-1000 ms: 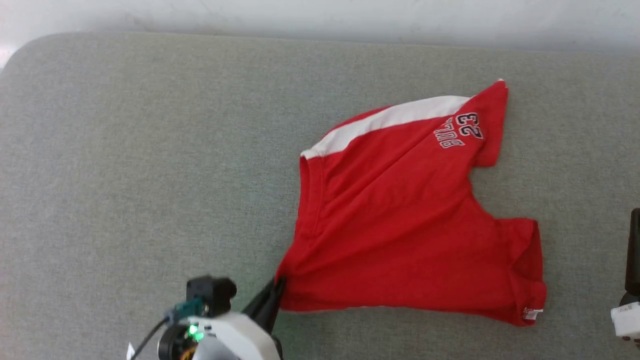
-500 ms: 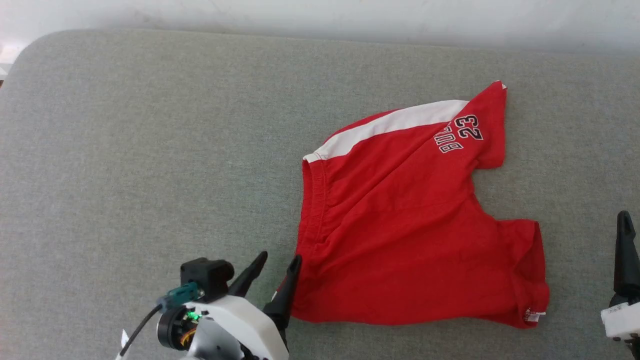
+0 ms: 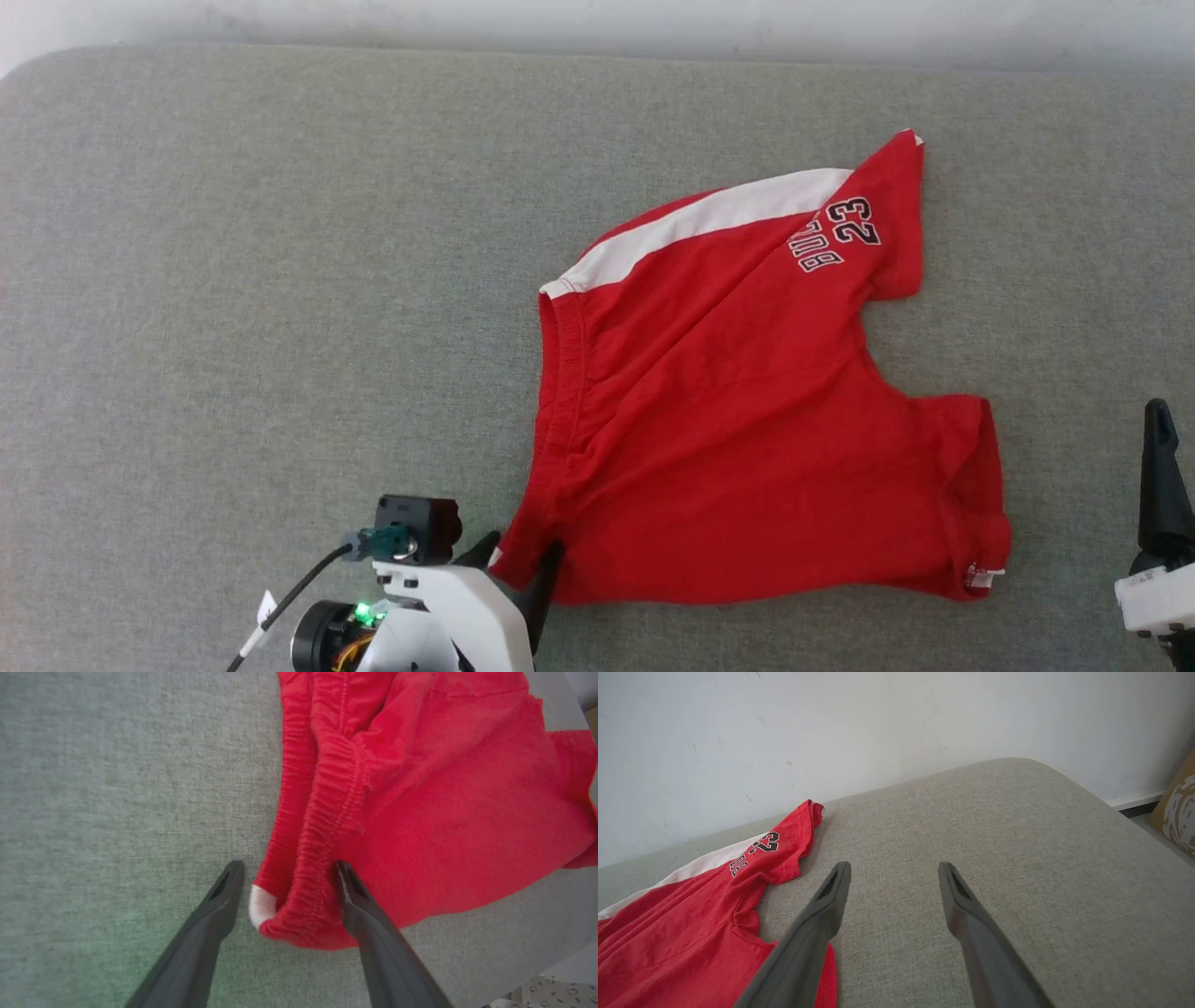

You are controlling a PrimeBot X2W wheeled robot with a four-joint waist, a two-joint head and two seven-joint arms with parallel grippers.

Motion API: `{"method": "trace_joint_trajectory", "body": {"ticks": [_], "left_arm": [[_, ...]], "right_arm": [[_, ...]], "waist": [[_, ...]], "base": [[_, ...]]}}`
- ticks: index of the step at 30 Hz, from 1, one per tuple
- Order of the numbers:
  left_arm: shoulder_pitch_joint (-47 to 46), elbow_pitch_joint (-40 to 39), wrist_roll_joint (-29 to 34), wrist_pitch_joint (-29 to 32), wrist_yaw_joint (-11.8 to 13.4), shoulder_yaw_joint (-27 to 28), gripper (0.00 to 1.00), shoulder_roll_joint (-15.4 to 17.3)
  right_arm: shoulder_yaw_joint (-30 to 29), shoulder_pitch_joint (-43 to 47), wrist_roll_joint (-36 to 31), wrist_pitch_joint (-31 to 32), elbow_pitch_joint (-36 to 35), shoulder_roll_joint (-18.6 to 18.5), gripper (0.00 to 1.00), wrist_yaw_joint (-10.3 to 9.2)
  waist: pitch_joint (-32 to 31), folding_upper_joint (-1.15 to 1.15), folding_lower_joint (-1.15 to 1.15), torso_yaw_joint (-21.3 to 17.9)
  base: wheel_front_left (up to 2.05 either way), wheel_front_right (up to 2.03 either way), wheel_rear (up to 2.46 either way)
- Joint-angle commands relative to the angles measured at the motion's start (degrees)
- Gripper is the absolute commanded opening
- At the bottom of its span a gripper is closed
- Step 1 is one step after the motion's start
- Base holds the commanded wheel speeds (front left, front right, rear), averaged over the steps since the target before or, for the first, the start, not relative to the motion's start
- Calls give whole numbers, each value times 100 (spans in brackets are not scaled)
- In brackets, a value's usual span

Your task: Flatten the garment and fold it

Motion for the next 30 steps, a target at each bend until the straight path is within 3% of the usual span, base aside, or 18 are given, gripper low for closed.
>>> {"method": "trace_joint_trajectory", "body": {"ticks": [1,2,3,14,25,30], "left_arm": [[55,134,-76,150,-33,-75,100,-4],[61,163,-112,210,-43,-92,44,-5],[51,183,-127,225,-60,-104,0,-7],[-65,375,-271,-143,-274,-26,0,-86],[68,29,-223,-413,-153,60,0,-70],[23,69,-225,-442,-171,-12,0,-141]], "right_arm": [[4,-78,15,-25,31,13,100,-5],[5,-87,14,-21,38,13,100,-5],[6,-98,13,-17,43,13,100,-5],[123,-138,-182,188,-35,13,100,-5],[531,589,-486,2457,-568,13,100,-5],[557,724,-387,2795,-762,13,100,-5]], "waist": [[4,0,0,0],[12,0,0,1],[17,0,0,5],[-14,0,0,54],[35,0,0,109],[87,0,0,123]], "base": [[0,0,0],[0,0,0],[0,0,0],[0,0,0],[0,0,0],[0,0,0]]}}
